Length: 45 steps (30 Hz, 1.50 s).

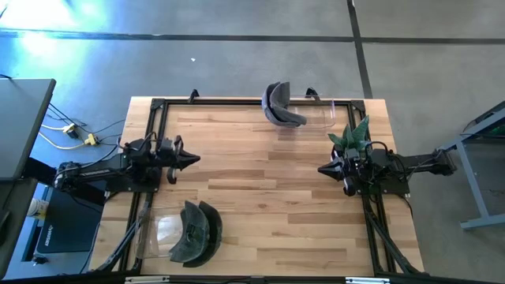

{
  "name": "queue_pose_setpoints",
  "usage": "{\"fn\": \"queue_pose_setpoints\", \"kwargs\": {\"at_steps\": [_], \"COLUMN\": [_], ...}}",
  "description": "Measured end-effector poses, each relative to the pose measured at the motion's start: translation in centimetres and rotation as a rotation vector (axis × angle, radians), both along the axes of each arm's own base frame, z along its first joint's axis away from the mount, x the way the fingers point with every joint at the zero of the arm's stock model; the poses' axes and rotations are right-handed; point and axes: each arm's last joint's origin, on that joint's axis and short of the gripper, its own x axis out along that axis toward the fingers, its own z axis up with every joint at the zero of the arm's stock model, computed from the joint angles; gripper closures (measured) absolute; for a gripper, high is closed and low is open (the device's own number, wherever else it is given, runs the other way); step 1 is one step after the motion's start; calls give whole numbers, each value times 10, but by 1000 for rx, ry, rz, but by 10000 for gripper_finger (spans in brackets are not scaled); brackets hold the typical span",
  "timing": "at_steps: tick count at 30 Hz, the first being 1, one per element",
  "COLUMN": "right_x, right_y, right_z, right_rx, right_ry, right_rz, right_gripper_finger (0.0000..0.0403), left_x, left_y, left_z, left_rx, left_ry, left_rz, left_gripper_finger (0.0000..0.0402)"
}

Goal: Pick & Place hat
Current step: Return to Home Position

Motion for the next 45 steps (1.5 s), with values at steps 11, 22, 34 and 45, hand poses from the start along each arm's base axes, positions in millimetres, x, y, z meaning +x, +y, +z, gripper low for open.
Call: {"fn": "queue_pose_setpoints", "kwargs": {"at_steps": [11,22,34,45], "right_x": [0,0,0,0], "right_y": [0,0,0,0], "right_z": [0,0,0,0], "right_rx": [0,1,0,1], "right_ry": [-2,-3,-3,-3], "right_rz": [-2,-2,-2,-2], "right_gripper_finger": [390,390,390,390], "left_x": [1,3,9,4], "left_y": [-10,-29,-27,-24], "left_z": [0,-6,-12,-4], "left_rx": [-26,147,243,235], "left_ry": [-3,58,146,90], "left_rz": [-118,-127,-53,21], "left_gripper_finger": [402,402,402,402]}}
